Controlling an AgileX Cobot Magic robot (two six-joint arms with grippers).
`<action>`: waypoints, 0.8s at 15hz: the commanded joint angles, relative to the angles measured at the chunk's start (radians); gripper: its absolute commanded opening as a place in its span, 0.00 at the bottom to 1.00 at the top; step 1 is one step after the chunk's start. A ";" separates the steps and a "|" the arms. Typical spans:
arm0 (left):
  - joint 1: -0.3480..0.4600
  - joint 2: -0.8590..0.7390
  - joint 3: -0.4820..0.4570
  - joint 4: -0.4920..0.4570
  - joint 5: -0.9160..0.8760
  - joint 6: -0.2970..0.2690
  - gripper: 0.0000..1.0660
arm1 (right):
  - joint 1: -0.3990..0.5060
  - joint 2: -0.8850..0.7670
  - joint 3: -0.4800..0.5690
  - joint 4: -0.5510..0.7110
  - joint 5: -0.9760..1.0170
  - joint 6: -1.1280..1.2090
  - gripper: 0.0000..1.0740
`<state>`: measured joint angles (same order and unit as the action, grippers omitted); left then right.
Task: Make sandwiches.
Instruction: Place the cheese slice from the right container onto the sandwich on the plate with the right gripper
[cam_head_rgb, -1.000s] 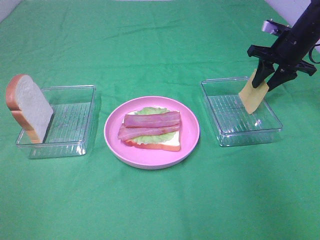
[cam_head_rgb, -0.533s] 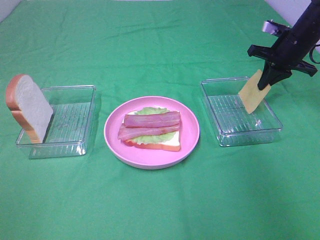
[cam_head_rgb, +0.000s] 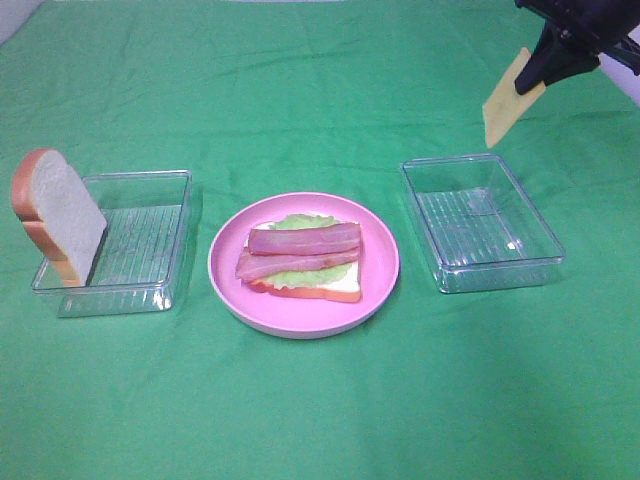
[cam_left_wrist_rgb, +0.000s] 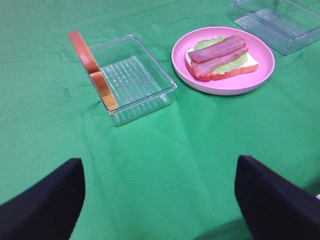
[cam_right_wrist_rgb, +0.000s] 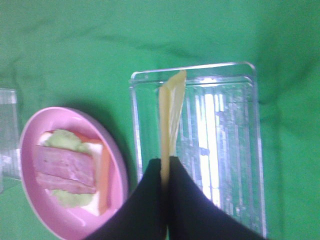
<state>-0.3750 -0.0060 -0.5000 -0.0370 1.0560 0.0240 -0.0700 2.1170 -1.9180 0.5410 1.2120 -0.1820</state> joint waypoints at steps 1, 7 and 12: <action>-0.006 -0.020 0.002 -0.004 -0.012 0.002 0.73 | 0.015 -0.010 0.010 0.107 0.078 -0.050 0.00; -0.006 -0.020 0.002 -0.004 -0.012 0.002 0.73 | 0.239 -0.076 0.229 0.292 0.028 -0.176 0.00; -0.006 -0.020 0.002 -0.004 -0.012 0.002 0.73 | 0.438 -0.076 0.335 0.318 -0.178 -0.177 0.00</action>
<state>-0.3750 -0.0060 -0.5000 -0.0370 1.0560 0.0240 0.3940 2.0480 -1.5560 0.8530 0.9950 -0.3420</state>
